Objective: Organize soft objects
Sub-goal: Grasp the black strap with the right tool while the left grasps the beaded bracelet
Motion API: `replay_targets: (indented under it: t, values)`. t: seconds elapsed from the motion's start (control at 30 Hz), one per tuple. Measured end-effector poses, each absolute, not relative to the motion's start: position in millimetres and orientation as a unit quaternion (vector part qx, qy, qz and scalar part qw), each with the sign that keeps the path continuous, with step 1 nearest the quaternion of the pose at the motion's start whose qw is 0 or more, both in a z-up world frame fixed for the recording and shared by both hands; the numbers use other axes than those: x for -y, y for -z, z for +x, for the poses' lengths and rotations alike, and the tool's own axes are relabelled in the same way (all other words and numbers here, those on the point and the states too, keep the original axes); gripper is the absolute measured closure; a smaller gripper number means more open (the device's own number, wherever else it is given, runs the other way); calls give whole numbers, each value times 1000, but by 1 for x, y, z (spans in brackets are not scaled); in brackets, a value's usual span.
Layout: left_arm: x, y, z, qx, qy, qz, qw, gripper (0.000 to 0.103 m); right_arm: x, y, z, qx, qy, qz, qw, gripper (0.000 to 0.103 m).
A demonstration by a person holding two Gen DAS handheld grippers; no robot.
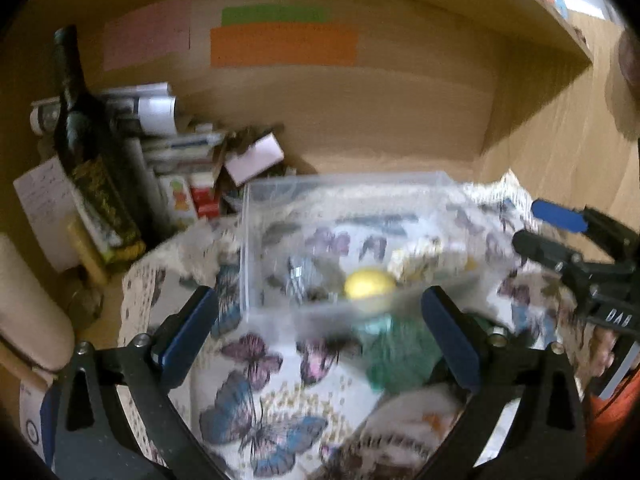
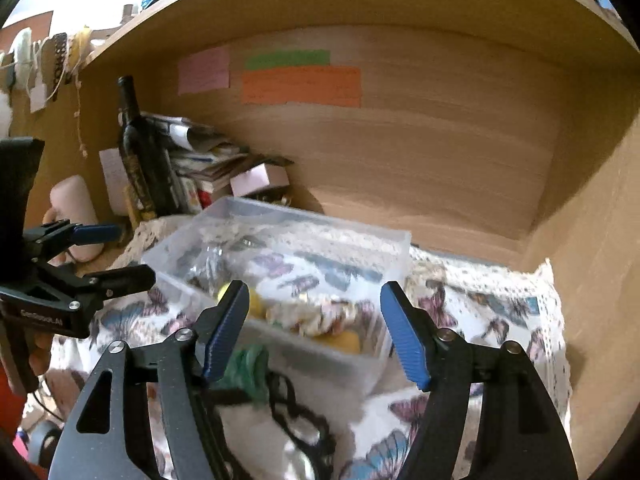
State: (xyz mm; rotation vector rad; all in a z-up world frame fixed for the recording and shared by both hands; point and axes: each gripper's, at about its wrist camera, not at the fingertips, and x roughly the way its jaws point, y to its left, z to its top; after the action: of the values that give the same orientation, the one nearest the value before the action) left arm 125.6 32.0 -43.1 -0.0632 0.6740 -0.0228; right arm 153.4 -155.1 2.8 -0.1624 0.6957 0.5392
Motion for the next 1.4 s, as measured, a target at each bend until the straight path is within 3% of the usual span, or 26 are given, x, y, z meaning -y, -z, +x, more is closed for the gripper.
replay_targets:
  t: [0.5, 0.67, 0.8, 0.9, 0.93, 1.03, 1.4]
  values:
    - [-37, 112, 60, -392, -4, -23, 920, 1, 188, 58, 120, -431, -216, -70, 873, 38]
    - [-37, 125, 57, -407, 20, -50, 912, 37, 189, 69, 122, -455, -224, -56, 860, 41]
    - [-35, 133, 58, -415, 40, -61, 907, 49, 186, 78, 131, -477, -238, -46, 845, 60]
    - [-32, 133, 55, -412, 50, -56, 908, 67, 183, 84, 132, -489, -247, -42, 836, 76]
    - [-31, 133, 55, -410, 54, -55, 909, 77, 182, 84, 131, -486, -250, -44, 836, 81]
    - [-27, 134, 55, -411, 60, -50, 908, 96, 180, 80, 124, -475, -245, -56, 844, 87]
    - [-40, 107, 55, -378, 36, -51, 924, 97, 208, 26, 116, -394, -211, -41, 894, 91]
